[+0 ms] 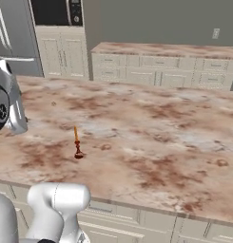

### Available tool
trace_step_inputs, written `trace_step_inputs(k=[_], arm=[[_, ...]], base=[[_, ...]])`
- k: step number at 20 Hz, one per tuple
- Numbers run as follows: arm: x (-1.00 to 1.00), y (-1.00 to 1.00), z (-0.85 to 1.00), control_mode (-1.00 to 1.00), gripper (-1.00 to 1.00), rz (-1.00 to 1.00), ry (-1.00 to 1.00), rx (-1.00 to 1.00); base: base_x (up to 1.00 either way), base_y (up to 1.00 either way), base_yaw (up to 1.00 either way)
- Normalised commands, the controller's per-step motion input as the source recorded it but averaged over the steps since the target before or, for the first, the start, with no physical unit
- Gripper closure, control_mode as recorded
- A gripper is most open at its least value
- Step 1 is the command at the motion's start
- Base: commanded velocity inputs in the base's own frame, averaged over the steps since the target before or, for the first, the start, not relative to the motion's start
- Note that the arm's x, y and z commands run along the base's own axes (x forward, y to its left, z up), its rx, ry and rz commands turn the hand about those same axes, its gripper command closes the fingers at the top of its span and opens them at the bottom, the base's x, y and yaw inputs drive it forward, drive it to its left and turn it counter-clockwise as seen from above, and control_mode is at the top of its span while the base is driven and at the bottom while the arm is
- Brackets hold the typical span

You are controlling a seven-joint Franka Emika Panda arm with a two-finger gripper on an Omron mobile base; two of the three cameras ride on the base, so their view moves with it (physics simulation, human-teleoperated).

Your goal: Pick the candle and jar from the dining table and place them in the open cabinet. Close the cabinet after placing the objects.

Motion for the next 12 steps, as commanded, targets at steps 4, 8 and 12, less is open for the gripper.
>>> trace_step_inputs(k=[4, 8, 12], arm=[[0.00, 0.00, 0.00, 1.00, -1.00, 0.00, 0.00, 0.00], [0.00, 0.00, 0.00, 1.00, -1.00, 0.00, 0.00, 0.00], [0.00, -0.20, -0.01, -1.00, -1.00, 0.00, -0.01, 0.07]], base=[[0.26, 0.03, 0.01], [0.00, 0.01, 0.00], [0.00, 0.02, 0.00]])
